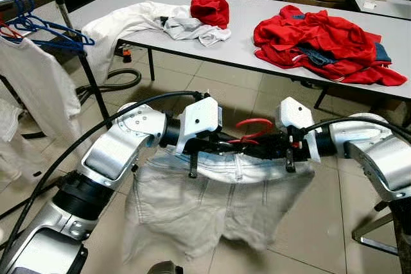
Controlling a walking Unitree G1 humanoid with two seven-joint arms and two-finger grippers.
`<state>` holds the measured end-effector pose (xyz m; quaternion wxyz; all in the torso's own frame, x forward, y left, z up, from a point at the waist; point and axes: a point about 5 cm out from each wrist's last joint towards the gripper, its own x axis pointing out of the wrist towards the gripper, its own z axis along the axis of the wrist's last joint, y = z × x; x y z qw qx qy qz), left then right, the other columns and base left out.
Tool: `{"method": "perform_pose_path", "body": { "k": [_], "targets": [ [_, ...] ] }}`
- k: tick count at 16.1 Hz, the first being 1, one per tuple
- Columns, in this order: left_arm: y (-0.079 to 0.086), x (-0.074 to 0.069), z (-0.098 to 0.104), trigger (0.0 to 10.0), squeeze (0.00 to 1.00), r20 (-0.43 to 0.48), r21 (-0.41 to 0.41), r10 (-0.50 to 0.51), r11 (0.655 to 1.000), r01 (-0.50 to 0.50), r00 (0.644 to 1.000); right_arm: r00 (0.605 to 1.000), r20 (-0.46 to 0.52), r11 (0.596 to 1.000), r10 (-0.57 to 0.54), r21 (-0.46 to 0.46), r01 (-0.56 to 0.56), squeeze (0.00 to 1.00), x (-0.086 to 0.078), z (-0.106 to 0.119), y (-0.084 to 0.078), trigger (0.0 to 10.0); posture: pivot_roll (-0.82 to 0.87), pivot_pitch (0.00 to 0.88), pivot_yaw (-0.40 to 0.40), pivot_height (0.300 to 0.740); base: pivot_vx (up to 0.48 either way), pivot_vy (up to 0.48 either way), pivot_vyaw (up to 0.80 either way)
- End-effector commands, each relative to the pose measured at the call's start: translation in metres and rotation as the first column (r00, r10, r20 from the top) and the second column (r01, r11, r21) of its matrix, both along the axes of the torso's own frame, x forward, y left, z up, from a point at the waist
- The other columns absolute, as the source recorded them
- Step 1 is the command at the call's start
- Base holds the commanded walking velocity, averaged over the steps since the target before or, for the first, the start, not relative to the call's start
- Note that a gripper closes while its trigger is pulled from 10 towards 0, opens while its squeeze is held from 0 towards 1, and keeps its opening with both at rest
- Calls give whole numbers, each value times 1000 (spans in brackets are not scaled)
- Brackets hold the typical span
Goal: Hang hanger
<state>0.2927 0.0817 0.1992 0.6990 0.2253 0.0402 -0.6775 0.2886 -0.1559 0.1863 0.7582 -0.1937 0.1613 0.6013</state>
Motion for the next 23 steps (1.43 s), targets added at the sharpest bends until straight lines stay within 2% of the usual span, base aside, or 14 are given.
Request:
{"method": "perform_pose_path", "body": {
  "k": [1,7,8,9,10,12,13,14,17,20,23],
  "targets": [
    [-9,-6,20,0,0,75,-27,-69,997,72,995,1000,10,1000,-27,-5,27,0,4,3,-2,0,-17,21,-16,740,0,0,0],
    [-6,-3,21,0,0,76,-32,-54,998,57,996,1000,26,1000,-12,11,12,0,3,5,-1,0,-17,17,-13,740,0,0,0],
    [-5,-1,22,8000,0,89,-43,-33,998,36,996,999,34,1000,-13,15,12,0,3,7,-2,0,-18,14,-10,740,0,0,0],
    [-4,-1,23,10000,0,40,-73,-36,997,39,999,999,41,1000,-13,18,12,0,4,9,-2,0,-18,14,-10,740,0,0,0],
    [-3,-1,25,10000,1000,19,-93,-51,994,53,999,999,43,1000,-13,18,12,0,4,9,-3,0,-19,11,-11,740,0,0,0],
    [-2,-4,29,10000,1000,6,-130,-83,988,83,997,999,44,1000,-7,15,7,0,3,10,-3,0,-18,9,-13,740,0,0,0],
    [-1,-4,36,10000,690,34,-160,-94,982,98,995,999,41,1000,1,6,-1,0,2,8,-4,0,-16,7,-14,740,0,0,0],
    [1,-4,39,10000,0,28,-162,-104,981,107,994,999,39,1000,5,0,-5,0,1,7,-4,0,-15,7,-14,740,0,0,0],
    [10,3,44,10000,0,35,-160,-58,985,63,998,999,32,1000,-25,-10,26,0,-2,2,-8,0,-12,4,-7,740,0,0,0],
    [41,8,35,10000,0,20,-71,21,997,-19,1000,991,12,991,-133,29,133,0,-7,-8,-17,0,-4,3,-8,740,0,0,0],
    [62,9,30,10000,0,-10,-61,102,993,-102,995,983,-13,982,-181,54,182,0,-17,-22,-18,0,5,3,-6,740,0,0,0]
  ]
}}
